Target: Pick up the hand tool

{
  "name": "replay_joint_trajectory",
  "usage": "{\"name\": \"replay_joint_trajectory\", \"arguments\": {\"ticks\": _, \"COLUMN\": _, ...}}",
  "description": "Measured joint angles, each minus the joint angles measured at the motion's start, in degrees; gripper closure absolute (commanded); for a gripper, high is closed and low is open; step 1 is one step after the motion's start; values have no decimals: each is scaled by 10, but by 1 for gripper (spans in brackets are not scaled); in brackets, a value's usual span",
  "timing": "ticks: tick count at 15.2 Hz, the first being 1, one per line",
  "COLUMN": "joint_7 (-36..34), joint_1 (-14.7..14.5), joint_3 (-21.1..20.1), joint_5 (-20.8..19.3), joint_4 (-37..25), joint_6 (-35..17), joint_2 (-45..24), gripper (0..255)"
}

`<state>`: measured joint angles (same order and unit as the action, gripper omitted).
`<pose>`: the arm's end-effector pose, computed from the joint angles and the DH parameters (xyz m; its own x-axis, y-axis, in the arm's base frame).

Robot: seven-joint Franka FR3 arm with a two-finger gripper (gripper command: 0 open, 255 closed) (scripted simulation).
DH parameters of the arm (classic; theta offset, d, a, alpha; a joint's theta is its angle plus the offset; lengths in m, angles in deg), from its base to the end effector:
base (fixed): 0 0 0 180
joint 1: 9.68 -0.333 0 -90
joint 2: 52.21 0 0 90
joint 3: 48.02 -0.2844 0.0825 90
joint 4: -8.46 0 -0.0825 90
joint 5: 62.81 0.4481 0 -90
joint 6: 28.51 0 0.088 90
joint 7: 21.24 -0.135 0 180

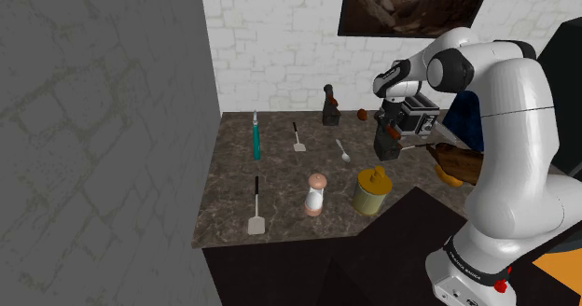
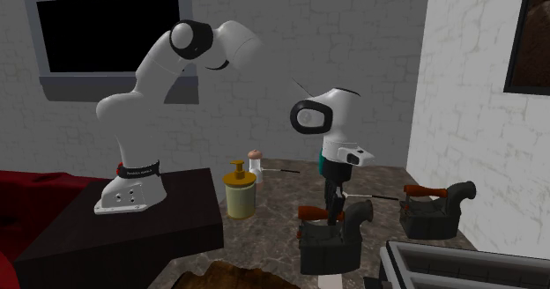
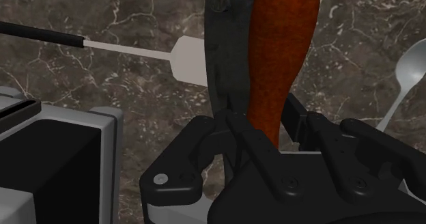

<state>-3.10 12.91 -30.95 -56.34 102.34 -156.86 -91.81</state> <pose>0.5534 -0.4418 0.1271 0.9205 -0.3812 -0.0856 -0.3749 -0.9235 0.0813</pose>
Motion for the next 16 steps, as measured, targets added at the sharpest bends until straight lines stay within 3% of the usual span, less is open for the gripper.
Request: {"name": "replay_joint_trajectory", "arguments": {"ticks": 16, "joint_7": -3, "joint_1": -9, "joint_3": 13, "joint_5": -17, "joint_4": -13, "joint_6": 78, "joint_2": 65, "gripper": 255}}
